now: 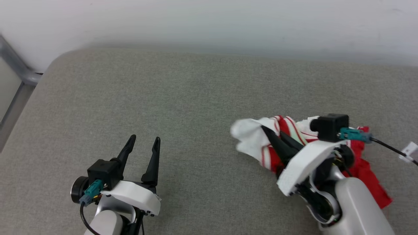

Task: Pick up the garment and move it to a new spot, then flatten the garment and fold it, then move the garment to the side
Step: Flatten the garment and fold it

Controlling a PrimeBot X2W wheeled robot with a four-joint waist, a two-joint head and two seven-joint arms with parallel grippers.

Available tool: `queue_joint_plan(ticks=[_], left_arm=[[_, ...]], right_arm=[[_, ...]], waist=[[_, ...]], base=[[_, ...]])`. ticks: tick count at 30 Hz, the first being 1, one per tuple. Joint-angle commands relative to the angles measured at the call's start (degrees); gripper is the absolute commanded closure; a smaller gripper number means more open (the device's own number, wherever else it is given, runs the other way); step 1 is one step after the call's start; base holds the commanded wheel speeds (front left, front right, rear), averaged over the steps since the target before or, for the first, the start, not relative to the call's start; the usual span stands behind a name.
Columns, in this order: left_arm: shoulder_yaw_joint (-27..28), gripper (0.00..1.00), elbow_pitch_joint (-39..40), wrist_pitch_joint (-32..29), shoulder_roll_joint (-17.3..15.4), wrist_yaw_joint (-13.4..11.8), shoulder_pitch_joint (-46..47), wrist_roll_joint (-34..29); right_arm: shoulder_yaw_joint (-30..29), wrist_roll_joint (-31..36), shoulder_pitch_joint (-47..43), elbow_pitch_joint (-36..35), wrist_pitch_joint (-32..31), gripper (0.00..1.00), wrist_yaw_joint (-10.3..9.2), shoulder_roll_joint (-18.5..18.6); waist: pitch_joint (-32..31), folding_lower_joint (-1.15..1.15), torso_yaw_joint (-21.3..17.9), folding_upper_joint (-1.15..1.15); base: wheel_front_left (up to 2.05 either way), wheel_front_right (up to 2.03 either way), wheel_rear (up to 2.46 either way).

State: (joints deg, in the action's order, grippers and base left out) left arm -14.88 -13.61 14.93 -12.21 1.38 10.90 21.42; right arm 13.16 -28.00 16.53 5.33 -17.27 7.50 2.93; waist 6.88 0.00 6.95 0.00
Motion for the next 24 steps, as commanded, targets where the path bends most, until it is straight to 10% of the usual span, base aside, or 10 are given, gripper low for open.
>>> queue_joint_plan(ticks=[1,10,11,13,14,24], left_arm=[[-0.19,0.0,-0.23,0.35,-0.11,0.1,0.57,-0.09],[-0.49,0.0,-1.19,0.31,0.36,0.47,1.38,0.33],[-0.47,0.0,-1.33,0.32,0.44,0.53,1.43,0.33],[-0.48,0.0,-1.6,0.32,0.56,0.51,1.6,0.4],[-0.47,0.0,-1.73,0.33,0.63,0.51,1.63,0.43],[-0.23,0.0,-2.59,0.33,0.79,0.17,0.0,0.02]], right_arm=[[1.19,-0.74,1.14,1.13,1.11,1.0,-0.02,-0.05],[16.72,-7.22,3.26,15.58,4.44,1.0,-0.02,-0.06],[17.98,-7.56,3.06,17.15,4.66,0.92,-0.02,-0.05],[19.51,-8.08,3.12,19.66,5.69,0.2,-0.02,-0.05],[20.24,-8.31,3.43,20.54,6.53,0.0,-0.02,-0.07],[19.57,-4.31,2.85,17.6,19.86,0.0,-0.02,-0.05]], waist=[[0.3,0.0,0.44,0.0],[2.33,0.0,2.1,0.0],[2.45,0.0,2.14,0.0],[2.57,0.0,2.19,0.0],[2.57,0.0,2.19,0.0],[-0.54,0.0,1.31,0.0]], base=[[0.0,0.0,0.0],[0.0,0.0,0.0],[0.0,0.0,0.0],[0.0,0.0,0.0],[0.0,0.0,0.0],[0.0,0.0,0.0]])
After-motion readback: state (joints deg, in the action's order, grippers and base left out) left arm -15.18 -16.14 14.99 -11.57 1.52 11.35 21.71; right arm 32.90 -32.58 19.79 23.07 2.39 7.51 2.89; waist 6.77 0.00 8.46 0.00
